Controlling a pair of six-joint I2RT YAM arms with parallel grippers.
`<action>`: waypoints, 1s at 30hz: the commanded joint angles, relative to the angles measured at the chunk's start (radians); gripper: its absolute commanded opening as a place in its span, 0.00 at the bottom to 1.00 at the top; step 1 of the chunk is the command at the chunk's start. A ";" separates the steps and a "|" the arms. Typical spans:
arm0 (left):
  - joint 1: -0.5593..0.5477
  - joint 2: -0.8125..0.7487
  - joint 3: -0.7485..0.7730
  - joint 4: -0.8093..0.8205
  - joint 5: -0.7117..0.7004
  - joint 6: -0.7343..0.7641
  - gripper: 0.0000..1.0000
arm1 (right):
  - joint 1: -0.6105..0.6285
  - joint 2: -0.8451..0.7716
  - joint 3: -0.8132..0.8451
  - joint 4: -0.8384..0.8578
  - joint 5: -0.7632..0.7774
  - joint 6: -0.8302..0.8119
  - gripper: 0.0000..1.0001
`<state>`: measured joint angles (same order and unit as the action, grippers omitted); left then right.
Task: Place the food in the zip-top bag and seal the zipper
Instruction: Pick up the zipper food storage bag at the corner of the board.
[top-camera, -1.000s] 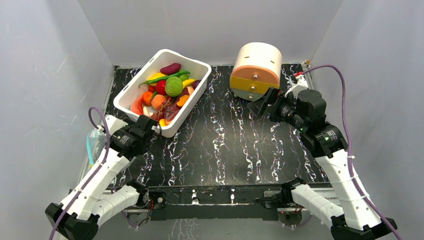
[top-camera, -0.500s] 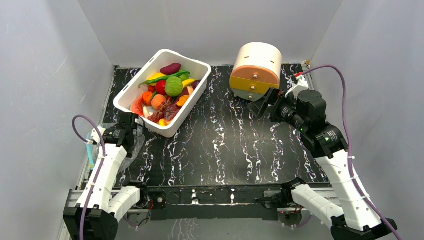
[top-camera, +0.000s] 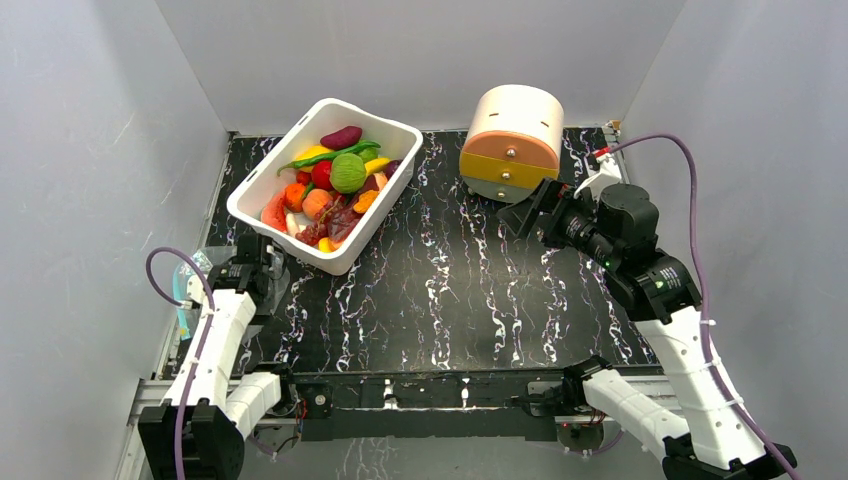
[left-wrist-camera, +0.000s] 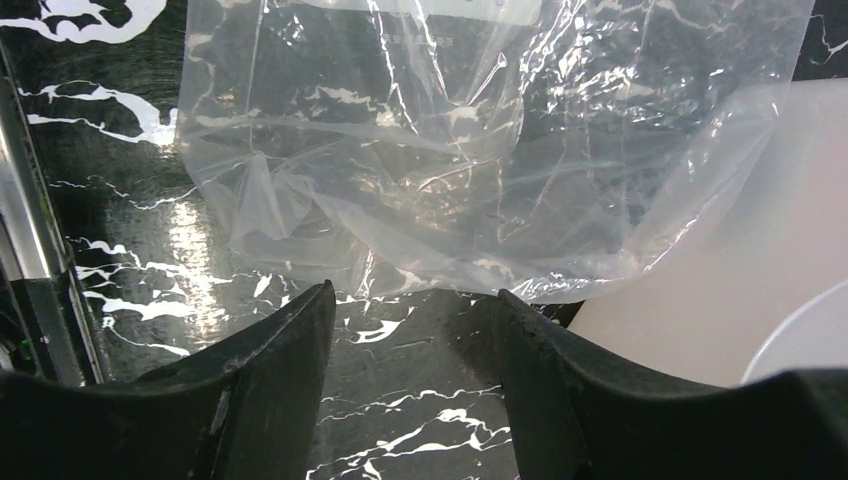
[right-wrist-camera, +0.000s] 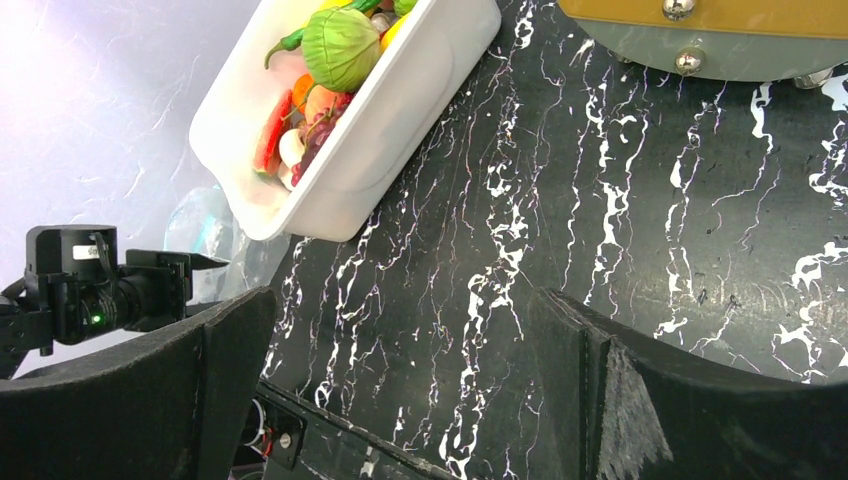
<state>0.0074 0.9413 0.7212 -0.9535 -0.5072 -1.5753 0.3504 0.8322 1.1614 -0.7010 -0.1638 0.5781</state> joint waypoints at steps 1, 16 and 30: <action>0.015 0.023 -0.002 0.043 -0.042 -0.027 0.59 | -0.005 -0.021 0.040 0.022 -0.009 0.001 0.98; 0.022 0.091 -0.082 0.173 -0.082 -0.018 0.51 | -0.005 -0.028 0.053 0.008 -0.023 0.026 0.98; 0.029 0.117 0.061 -0.091 -0.135 -0.071 0.00 | -0.005 -0.048 0.059 0.000 -0.001 0.028 0.98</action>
<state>0.0273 1.0649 0.6807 -0.8696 -0.5728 -1.6077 0.3504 0.8036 1.1690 -0.7380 -0.1795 0.6056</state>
